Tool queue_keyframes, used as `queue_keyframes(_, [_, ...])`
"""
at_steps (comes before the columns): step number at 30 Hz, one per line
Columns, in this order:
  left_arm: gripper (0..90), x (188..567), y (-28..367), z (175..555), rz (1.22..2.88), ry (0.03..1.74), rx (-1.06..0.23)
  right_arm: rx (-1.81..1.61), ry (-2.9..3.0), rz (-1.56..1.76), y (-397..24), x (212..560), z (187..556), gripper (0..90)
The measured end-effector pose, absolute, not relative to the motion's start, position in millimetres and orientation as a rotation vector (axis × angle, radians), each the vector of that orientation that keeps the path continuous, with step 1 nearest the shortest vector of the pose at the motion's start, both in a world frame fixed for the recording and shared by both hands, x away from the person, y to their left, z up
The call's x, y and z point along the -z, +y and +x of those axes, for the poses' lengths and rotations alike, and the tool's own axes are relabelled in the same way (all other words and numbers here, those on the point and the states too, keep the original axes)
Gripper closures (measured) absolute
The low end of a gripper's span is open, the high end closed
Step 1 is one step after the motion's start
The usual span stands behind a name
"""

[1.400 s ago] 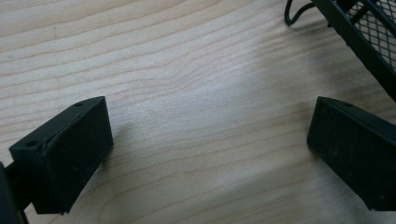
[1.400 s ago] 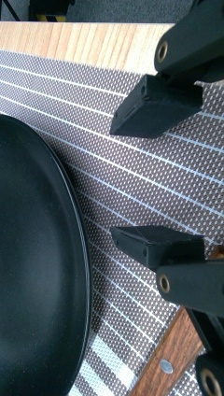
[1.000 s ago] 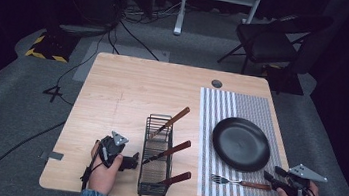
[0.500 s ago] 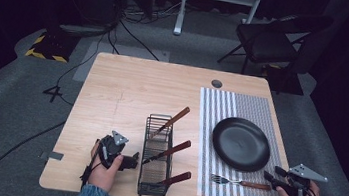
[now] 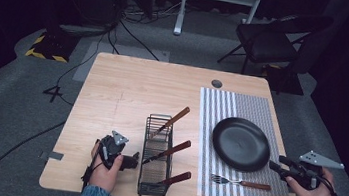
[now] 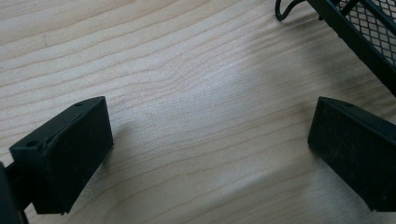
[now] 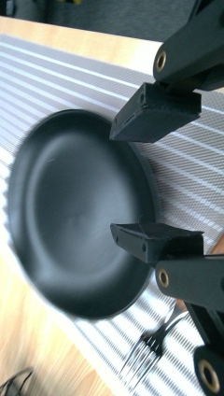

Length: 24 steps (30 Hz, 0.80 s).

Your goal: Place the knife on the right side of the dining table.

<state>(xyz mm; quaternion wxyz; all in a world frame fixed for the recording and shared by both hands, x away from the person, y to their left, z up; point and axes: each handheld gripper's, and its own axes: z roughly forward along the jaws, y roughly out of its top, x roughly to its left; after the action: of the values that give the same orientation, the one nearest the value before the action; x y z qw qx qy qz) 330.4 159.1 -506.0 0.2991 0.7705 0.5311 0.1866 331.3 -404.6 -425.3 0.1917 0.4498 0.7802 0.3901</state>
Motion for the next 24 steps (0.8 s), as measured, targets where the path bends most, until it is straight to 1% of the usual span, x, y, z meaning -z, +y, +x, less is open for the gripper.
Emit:
queue_keyframes(2, [0.1, 506.0, 159.1, 330.4, 2.047, 1.410, -0.496, -1.099, 2.196, 1.252, -403.2, 421.4, 332.8, 48.0])
queue_keyframes(12, [0.0, 506.0, 159.1, 330.5, 2.046, 1.410, -0.495, -1.183, 2.242, 1.151, -380.6, 369.6, 350.7, 48.9])
queue_keyframes(13, [0.0, 506.0, 159.1, 330.5, 2.046, 1.410, -0.495, -1.183, 2.242, 1.151, -380.6, 369.6, 350.7, 48.9])
queue_keyframes(14, [0.0, 506.0, 159.0, 330.4, 2.046, 1.411, -0.494, -1.202, 2.253, 1.129, -374.0, 361.4, 354.2, 49.6])
queue_keyframes(18, [0.0, 506.1, 159.0, 330.4, 2.045, 1.411, -0.494, -1.236, 2.276, 1.107, -362.2, 349.3, 360.6, 50.4])
queue_keyframes(24, [0.0, 506.1, 158.6, 330.5, 2.043, 1.415, -0.498, -1.271, 2.327, 1.031, -331.1, 324.4, 379.6, 51.2])
